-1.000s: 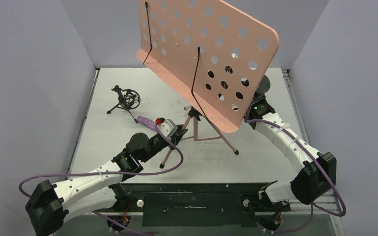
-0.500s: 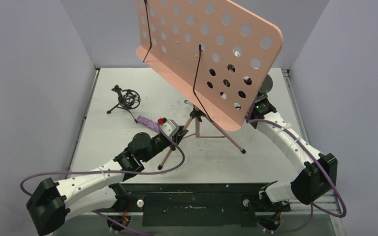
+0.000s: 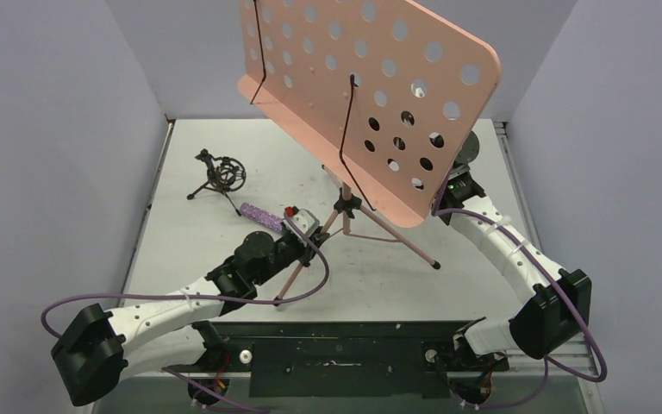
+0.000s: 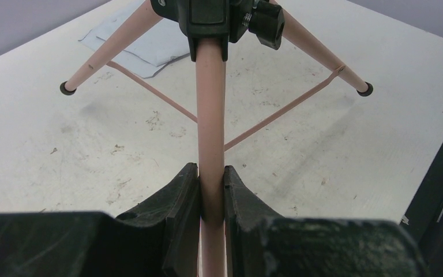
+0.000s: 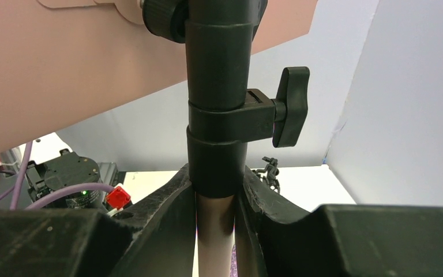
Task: Set up the instrument practice props
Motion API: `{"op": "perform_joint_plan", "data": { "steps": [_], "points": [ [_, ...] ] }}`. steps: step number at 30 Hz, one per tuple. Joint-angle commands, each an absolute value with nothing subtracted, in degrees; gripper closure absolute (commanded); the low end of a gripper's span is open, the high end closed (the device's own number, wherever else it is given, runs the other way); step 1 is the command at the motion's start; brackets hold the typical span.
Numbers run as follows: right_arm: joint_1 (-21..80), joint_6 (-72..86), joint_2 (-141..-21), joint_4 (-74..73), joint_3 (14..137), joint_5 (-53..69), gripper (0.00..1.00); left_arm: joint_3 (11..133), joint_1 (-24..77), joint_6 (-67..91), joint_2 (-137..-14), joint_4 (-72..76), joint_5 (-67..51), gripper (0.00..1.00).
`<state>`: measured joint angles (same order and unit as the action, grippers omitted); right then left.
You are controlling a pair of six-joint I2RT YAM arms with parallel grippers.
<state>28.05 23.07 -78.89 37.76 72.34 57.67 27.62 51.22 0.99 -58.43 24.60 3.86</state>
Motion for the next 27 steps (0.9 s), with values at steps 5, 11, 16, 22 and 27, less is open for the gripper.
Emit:
{"op": "perform_joint_plan", "data": {
  "steps": [5,11,16,22,27],
  "points": [
    [27.41,23.73,-74.66,53.61,75.36,49.70,0.95,30.01,51.06,4.22,-59.85,28.52,7.22,1.00],
    [27.28,23.46,-76.77,52.95,74.75,49.75,0.95,31.55,51.07,4.88,-61.61,30.16,6.75,1.00],
    [26.75,23.42,-78.40,53.12,73.26,49.23,0.95,33.22,51.14,5.35,-62.85,30.25,6.66,1.00],
    [25.23,24.90,-79.52,56.84,69.65,48.93,0.95,34.59,51.10,5.45,-63.62,29.77,8.87,1.00],
    [24.16,28.02,-81.95,61.49,67.27,49.53,0.95,34.18,51.12,6.02,-63.96,30.37,10.79,1.00]
  ]
}}
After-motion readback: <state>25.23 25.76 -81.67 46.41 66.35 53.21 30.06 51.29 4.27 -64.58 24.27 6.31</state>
